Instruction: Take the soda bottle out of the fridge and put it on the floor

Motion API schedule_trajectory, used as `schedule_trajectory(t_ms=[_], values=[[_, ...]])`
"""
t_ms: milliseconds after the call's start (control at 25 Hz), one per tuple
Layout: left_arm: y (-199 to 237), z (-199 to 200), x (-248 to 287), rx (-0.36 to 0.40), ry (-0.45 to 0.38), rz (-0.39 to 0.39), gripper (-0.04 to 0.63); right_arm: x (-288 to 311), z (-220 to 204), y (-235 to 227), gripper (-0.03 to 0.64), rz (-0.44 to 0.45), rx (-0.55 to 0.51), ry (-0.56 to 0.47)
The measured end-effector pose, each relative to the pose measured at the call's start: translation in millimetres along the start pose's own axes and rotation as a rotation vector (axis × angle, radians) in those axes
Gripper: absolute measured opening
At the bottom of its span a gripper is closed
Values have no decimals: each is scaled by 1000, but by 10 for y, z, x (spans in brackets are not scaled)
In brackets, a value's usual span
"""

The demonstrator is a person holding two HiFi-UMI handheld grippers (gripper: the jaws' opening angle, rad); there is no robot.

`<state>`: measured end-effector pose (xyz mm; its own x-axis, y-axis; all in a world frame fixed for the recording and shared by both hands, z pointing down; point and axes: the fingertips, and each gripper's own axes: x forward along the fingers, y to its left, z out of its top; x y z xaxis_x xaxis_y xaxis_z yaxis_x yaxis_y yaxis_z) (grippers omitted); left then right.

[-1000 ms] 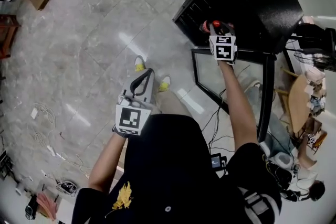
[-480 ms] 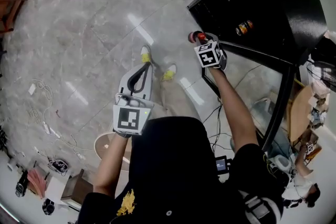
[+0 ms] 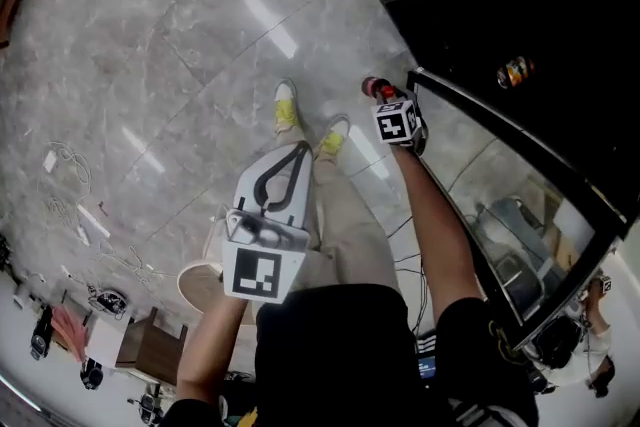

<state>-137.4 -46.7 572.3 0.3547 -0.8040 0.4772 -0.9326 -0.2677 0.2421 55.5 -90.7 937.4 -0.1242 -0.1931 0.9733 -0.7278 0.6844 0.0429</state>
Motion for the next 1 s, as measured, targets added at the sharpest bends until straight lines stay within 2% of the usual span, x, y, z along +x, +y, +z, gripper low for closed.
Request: schedule_trajectory(t_ms=[160,320,640,800,1000], values=[[233,-410,336,-2,59,-21,18,630,-218,88,121,-6,68,46],[357,-909,581,20,145,-77,18,1203,-486,275,121,11,107,93],[660,-1710,992,-19,184,-79,18,2325,-840,479,121,28,181,146],[737,-1945,1028,-34,210,-85,18,2660,-873,442,121,2,211,162],[836,-2072,1009,-6,214,-92,18,2929,-824,421,106,-17,194,174]])
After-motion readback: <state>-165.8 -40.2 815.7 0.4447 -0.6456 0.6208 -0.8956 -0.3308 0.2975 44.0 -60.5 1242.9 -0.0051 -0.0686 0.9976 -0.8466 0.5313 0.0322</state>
